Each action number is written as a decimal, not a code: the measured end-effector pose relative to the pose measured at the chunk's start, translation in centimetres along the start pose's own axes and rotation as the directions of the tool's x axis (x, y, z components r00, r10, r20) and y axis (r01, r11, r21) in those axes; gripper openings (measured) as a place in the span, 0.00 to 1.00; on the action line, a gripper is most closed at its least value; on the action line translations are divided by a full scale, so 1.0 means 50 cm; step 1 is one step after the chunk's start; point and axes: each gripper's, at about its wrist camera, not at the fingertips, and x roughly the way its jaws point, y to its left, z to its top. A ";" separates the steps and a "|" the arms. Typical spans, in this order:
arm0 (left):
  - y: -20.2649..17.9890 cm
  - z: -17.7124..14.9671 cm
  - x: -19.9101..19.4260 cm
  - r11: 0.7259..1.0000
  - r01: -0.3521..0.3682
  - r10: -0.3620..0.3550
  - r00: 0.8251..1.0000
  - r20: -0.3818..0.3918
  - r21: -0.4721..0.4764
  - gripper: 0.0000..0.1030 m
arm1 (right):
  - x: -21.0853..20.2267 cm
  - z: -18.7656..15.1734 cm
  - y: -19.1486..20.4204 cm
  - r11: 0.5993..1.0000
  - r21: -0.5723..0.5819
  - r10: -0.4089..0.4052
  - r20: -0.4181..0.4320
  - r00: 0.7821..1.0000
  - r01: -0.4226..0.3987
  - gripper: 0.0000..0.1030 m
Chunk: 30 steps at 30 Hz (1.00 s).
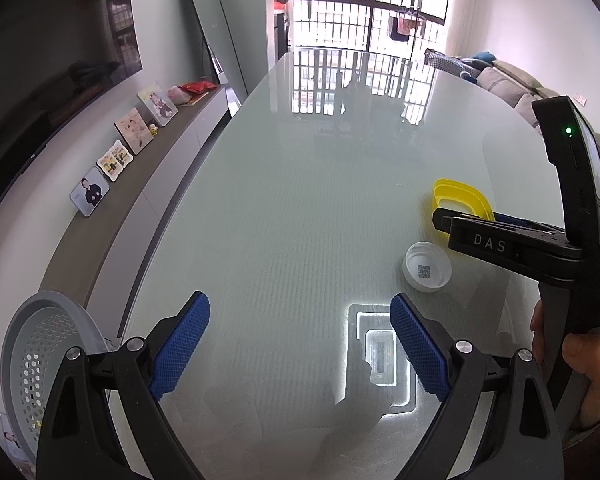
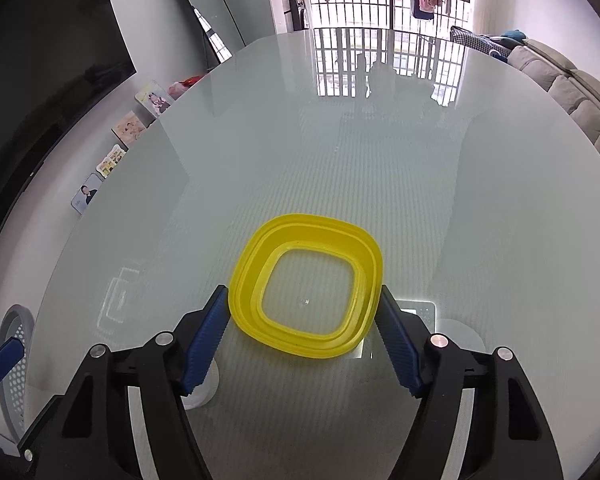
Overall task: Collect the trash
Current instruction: 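Grasp the yellow container with the right gripper while the left grasps the white lid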
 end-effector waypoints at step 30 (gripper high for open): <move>-0.145 0.024 0.095 0.986 0.117 -0.108 0.991 -0.080 0.115 0.37 | -0.142 -0.079 -0.167 0.982 0.189 -0.018 0.093 0.996 0.000 0.67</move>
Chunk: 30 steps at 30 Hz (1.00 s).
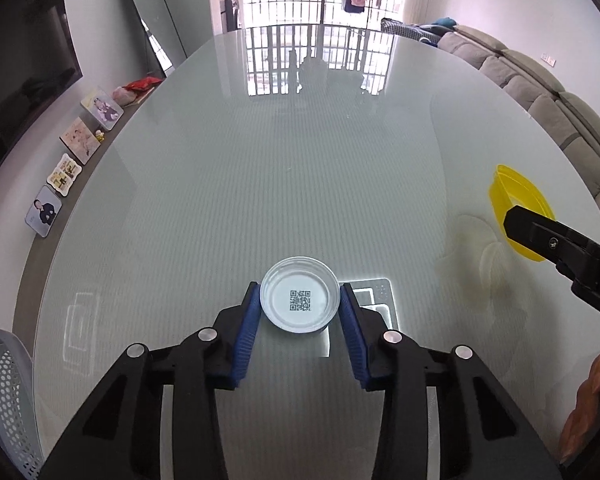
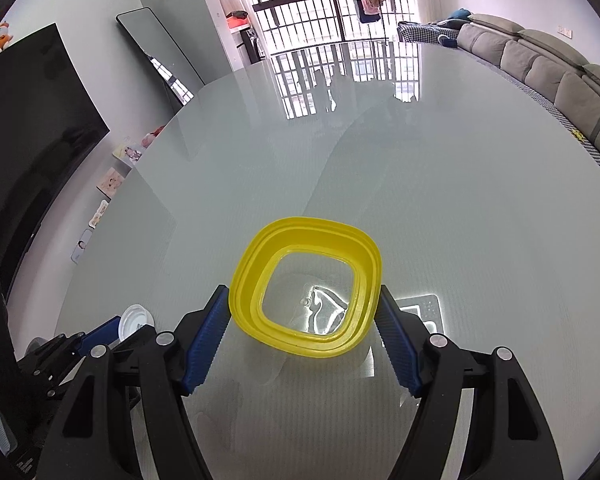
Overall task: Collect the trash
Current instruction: 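Grasp the yellow container with the right gripper while the left grasps the white lid, then carry the white lid and yellow container over the basket with both grippers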
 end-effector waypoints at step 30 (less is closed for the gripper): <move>0.470 -0.296 -0.312 0.868 -0.365 0.398 0.917 0.030 -0.337 0.38 | -0.042 -0.248 0.622 0.782 -0.460 0.355 -0.225 0.907 -0.420 0.67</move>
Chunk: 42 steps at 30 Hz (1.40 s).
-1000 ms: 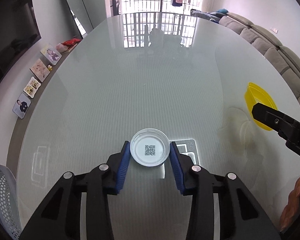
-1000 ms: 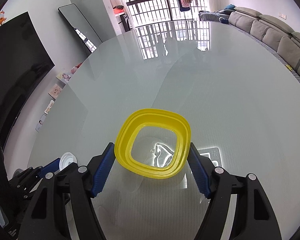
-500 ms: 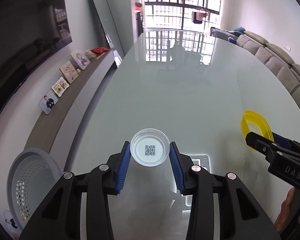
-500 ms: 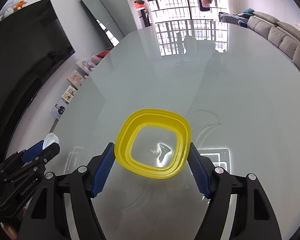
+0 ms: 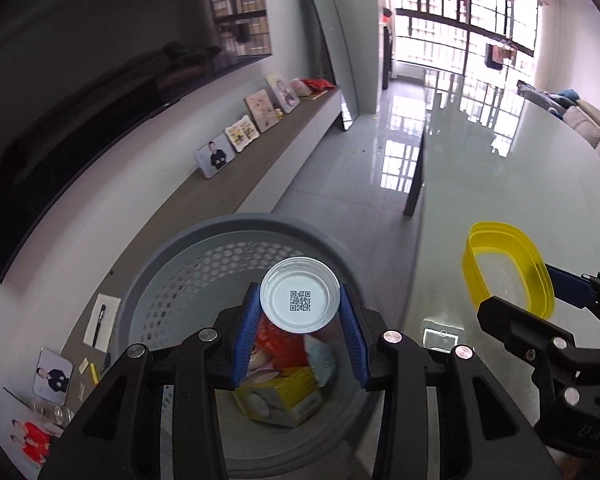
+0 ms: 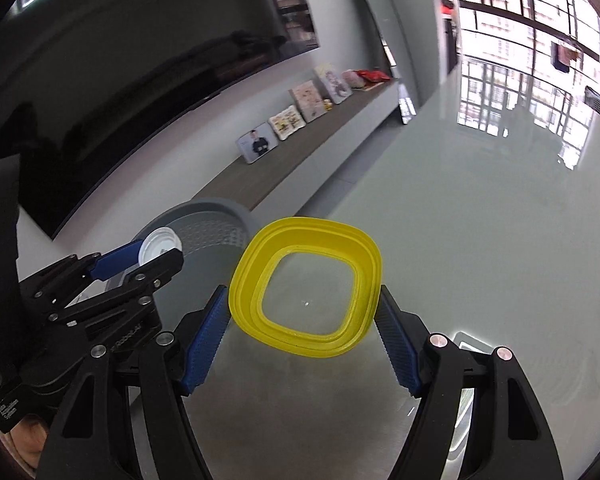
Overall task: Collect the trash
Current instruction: 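Carry the white lid and yellow container over the basket with both grippers, then open both grippers to drop the lid and container into the basket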
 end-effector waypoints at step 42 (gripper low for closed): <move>0.199 -0.051 0.026 0.973 -0.141 0.134 0.990 -0.050 -0.181 0.79 | 0.102 0.022 0.128 0.994 -0.105 0.026 -0.035 0.999 -0.030 0.70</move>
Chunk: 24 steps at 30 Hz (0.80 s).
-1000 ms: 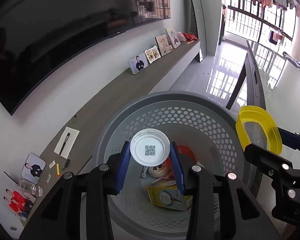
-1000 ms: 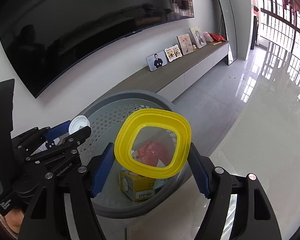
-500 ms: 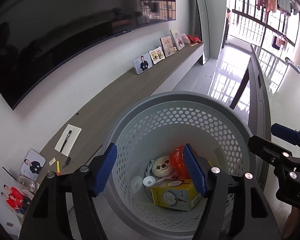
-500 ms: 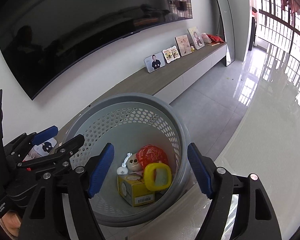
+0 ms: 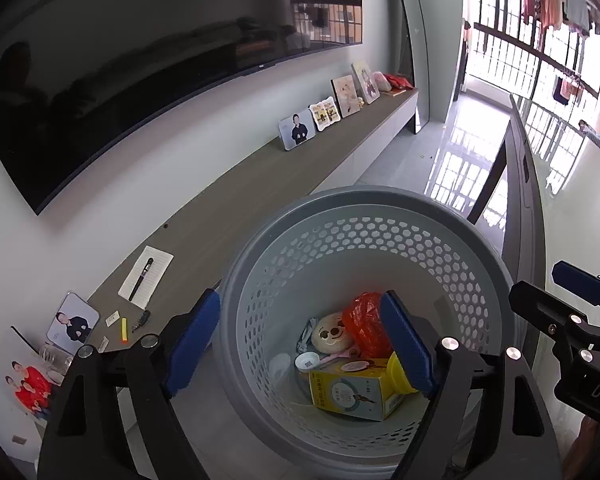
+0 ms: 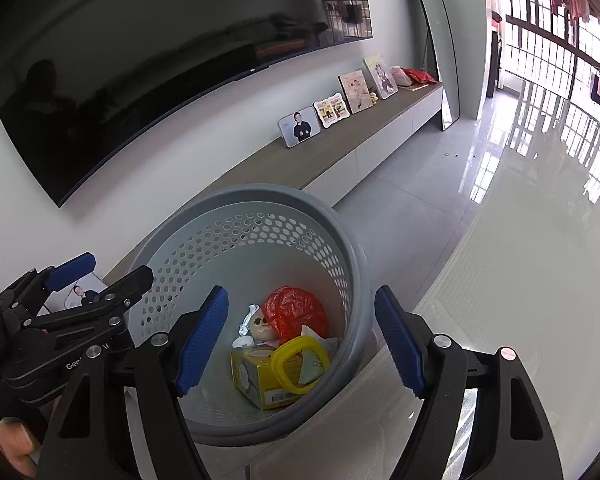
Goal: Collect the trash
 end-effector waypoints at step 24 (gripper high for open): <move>-0.012 0.001 -0.021 0.999 -0.038 0.038 0.999 0.018 0.002 0.94 | -0.018 -0.016 -0.024 0.999 0.037 -0.009 0.011 1.000 0.009 0.70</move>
